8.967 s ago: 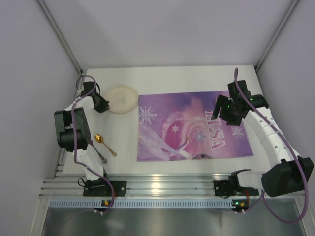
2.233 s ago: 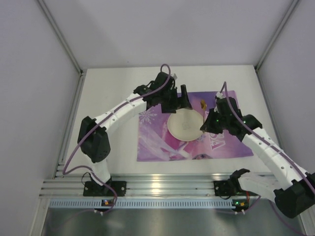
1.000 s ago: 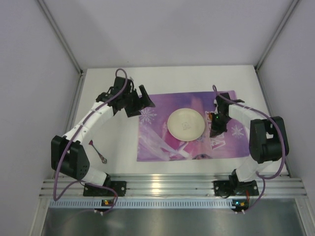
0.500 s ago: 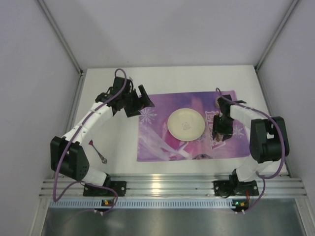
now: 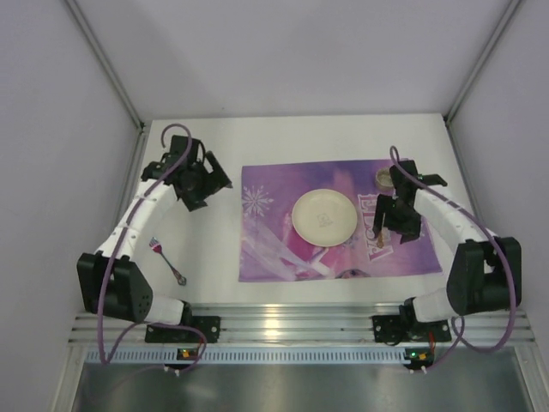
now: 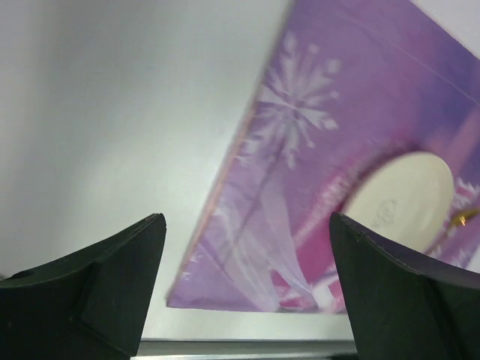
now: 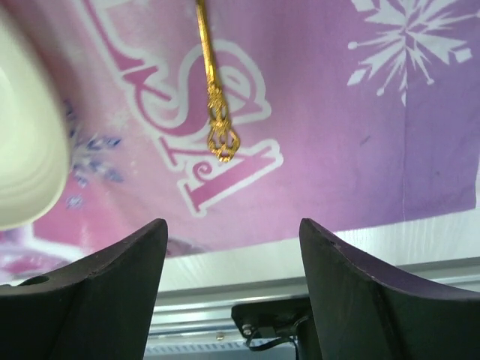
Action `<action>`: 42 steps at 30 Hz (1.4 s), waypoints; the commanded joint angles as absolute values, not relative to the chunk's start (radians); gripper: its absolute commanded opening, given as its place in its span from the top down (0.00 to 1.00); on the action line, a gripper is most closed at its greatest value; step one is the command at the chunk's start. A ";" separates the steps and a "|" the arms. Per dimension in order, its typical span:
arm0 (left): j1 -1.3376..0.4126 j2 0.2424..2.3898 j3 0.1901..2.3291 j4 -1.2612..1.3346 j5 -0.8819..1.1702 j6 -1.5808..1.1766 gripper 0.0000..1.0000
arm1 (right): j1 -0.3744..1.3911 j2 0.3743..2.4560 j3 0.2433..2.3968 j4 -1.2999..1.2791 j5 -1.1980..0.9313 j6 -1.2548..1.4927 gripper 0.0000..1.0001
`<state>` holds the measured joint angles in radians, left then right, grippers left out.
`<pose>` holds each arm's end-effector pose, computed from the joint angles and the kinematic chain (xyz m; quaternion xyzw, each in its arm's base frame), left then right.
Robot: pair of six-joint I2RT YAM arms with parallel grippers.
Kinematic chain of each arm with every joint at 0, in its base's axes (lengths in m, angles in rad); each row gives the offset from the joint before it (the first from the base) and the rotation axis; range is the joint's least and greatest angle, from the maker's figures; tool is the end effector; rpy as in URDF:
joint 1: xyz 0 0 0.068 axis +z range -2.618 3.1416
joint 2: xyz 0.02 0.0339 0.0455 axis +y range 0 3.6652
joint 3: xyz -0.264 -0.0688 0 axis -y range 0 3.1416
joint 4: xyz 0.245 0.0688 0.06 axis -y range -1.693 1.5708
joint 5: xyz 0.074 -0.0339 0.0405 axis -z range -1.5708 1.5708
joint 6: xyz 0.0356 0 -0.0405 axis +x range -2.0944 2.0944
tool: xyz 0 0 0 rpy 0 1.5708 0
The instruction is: Set the dinner table for one person
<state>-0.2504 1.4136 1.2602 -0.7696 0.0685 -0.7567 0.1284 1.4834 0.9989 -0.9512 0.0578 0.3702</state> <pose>0.2862 -0.0757 0.3088 -0.2267 0.9200 -0.1819 0.2629 0.2546 0.0308 0.2069 0.1222 0.9898 -0.0113 0.0725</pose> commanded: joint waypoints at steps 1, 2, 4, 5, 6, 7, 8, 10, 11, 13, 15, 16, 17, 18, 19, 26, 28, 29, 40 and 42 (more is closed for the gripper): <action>-0.100 1.388 1.244 -0.975 -0.109 -0.753 0.05 | 0.136 1.320 1.061 -1.046 0.014 0.382 0.28; -0.022 1.391 1.232 -1.000 -0.115 -0.746 0.04 | 0.138 1.295 1.062 -1.057 0.005 0.382 0.28; 0.062 1.405 1.177 -1.002 -0.080 -0.701 0.03 | 0.141 1.232 1.058 -1.083 -0.035 0.380 0.28; 0.134 1.413 1.158 -0.993 -0.062 -0.686 0.02 | 0.143 1.212 1.055 -1.089 -0.046 0.382 0.28; 0.165 1.420 1.143 -0.986 -0.055 -0.672 0.02 | 0.143 1.197 1.051 -1.094 -0.073 0.382 0.28; 0.191 1.430 1.120 -0.995 -0.064 -0.667 0.02 | 0.146 1.169 1.043 -1.103 -0.084 0.380 0.28; 0.230 1.451 1.112 -1.005 -0.104 -0.669 0.02 | 0.144 1.157 1.039 -1.107 -0.092 0.377 0.28; 0.253 1.469 1.091 -1.022 -0.144 -0.684 0.02 | 0.146 1.134 1.026 -1.117 -0.106 0.371 0.27; 0.268 1.485 1.085 -1.031 -0.176 -0.693 0.02 | 0.147 1.129 1.023 -1.118 -0.107 0.368 0.27; 0.276 1.493 1.062 -1.038 -0.204 -0.713 0.02 | 0.150 1.126 1.011 -1.121 -0.110 0.367 0.27; 0.285 1.490 1.042 -1.034 -0.218 -0.718 0.02 | 0.163 1.121 1.003 -1.121 -0.124 0.368 0.27; 0.290 1.486 1.026 -1.034 -0.221 -0.724 0.02 | 0.172 1.120 1.000 -1.121 -0.129 0.367 0.27; 0.298 1.482 1.019 -1.025 -0.222 -0.724 0.02 | 0.178 1.121 0.999 -1.123 -0.130 0.368 0.27; 0.298 1.470 1.008 -1.014 -0.222 -0.727 0.02 | 0.184 1.121 1.000 -1.126 -0.129 0.368 0.27; 0.302 1.465 0.987 -1.006 -0.225 -0.732 0.02 | 0.196 1.121 1.002 -1.130 -0.124 0.368 0.27; 0.325 1.506 0.940 -0.936 -0.242 -0.686 0.02 | 0.229 1.137 0.999 -1.137 -0.115 0.365 0.27; 0.330 1.519 0.945 -0.914 -0.258 -0.678 0.02 | 0.232 1.146 1.000 -1.137 -0.114 0.365 0.27; 0.330 1.531 0.945 -0.907 -0.261 -0.675 0.02 | 0.232 1.149 1.000 -1.138 -0.114 0.365 0.28; 0.333 1.652 0.893 -0.764 -0.239 -0.646 0.21 | 0.235 1.186 1.012 -1.152 -0.077 0.370 0.28; 0.333 1.684 0.888 -0.742 -0.235 -0.641 0.33 | 0.233 1.190 1.014 -1.157 -0.068 0.371 0.28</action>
